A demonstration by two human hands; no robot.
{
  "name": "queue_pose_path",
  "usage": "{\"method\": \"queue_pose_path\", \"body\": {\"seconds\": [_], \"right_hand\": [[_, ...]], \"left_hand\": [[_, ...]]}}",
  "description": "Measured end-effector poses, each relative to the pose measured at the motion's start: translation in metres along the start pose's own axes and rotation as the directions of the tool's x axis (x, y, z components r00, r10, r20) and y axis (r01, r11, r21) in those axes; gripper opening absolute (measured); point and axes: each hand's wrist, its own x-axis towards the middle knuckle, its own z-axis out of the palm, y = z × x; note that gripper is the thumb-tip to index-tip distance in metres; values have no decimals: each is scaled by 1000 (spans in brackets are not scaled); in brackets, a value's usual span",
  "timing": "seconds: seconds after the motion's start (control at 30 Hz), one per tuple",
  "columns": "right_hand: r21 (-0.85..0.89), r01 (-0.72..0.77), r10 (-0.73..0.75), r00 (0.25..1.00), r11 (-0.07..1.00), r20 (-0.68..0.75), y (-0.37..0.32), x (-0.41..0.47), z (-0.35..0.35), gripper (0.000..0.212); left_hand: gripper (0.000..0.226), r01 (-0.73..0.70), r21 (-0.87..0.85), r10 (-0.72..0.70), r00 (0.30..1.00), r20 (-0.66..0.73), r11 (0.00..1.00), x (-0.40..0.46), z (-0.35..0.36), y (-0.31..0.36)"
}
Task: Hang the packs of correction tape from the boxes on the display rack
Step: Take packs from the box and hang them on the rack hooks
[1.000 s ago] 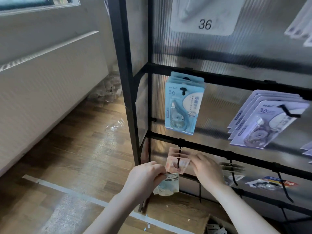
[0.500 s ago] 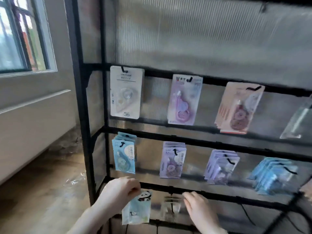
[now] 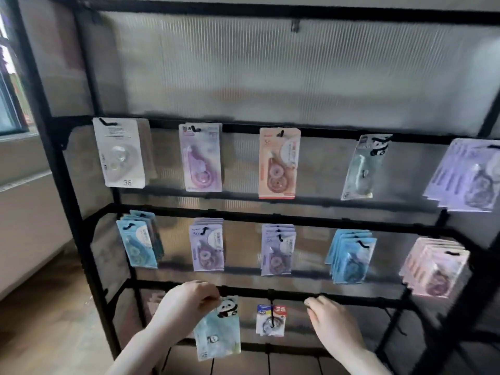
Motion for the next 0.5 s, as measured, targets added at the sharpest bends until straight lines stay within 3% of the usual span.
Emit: {"method": "queue_pose_path", "body": {"seconds": [0.1, 0.37, 0.5], "right_hand": [[-13, -40, 40, 999, 999, -26, 21, -4, -10, 13], [-49, -66, 58, 987, 997, -149, 63, -8, -37, 24], [-88, -90, 75, 984, 992, -162, 88, -3, -61, 16]], "left_hand": [[11, -27, -19, 27, 1000, 8, 999, 10, 9, 21], [12, -204, -1, 204, 978, -31, 979, 71, -4, 83], [13, -254, -2, 254, 965, -59, 967, 102, -19, 125]]}}
